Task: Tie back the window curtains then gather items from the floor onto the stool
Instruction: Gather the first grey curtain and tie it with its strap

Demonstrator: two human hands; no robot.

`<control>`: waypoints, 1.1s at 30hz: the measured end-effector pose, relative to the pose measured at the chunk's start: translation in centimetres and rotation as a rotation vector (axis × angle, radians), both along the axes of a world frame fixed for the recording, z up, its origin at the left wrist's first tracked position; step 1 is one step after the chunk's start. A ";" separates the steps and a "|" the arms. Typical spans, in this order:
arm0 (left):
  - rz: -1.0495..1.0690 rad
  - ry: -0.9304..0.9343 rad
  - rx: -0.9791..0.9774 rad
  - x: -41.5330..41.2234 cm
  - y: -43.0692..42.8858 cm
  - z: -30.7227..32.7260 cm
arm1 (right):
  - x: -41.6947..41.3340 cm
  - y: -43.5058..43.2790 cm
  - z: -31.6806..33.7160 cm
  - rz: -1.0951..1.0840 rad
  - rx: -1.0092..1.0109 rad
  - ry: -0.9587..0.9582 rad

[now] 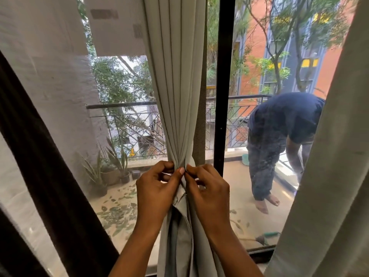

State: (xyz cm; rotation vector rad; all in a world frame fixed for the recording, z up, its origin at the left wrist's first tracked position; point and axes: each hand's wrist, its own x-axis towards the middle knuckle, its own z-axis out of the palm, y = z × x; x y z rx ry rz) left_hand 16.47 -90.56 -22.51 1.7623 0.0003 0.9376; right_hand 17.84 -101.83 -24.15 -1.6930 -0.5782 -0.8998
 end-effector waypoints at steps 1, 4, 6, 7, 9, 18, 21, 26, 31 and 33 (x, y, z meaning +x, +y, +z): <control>0.002 -0.006 0.003 0.0 0.1 0.0 | -0.1 -0.1 0.0 0.016 0.007 -0.006; -0.003 -0.020 0.013 0.0 -0.1 -0.2 | -0.5 -0.1 0.0 0.044 0.031 -0.005; -0.031 -0.010 -0.024 0.0 0.2 -0.3 | -0.5 0.0 0.0 0.052 0.019 -0.004; -0.066 0.002 -0.061 0.0 0.4 -0.3 | -0.5 0.0 0.0 0.049 -0.001 -0.006; -0.182 0.028 -0.173 0.0 0.8 -0.1 | -0.3 0.2 -0.2 0.042 -0.034 -0.012; -0.320 0.105 -0.136 0.4 2.4 1.5 | 1.1 -0.4 -1.5 0.326 -0.140 0.013; -0.242 0.078 -0.018 0.8 2.8 1.1 | 2.3 -1.6 -1.0 0.448 -0.117 0.078; -0.504 0.174 -0.203 0.4 2.5 0.7 | 4.6 -2.5 -1.0 0.201 0.268 0.339; -0.555 0.216 -0.352 0.9 2.9 0.5 | 6.9 -3.8 -0.1 0.321 0.281 0.569; -0.506 0.189 -0.375 1.4 3.0 0.4 | 7.7 -4.1 0.3 0.501 0.241 0.670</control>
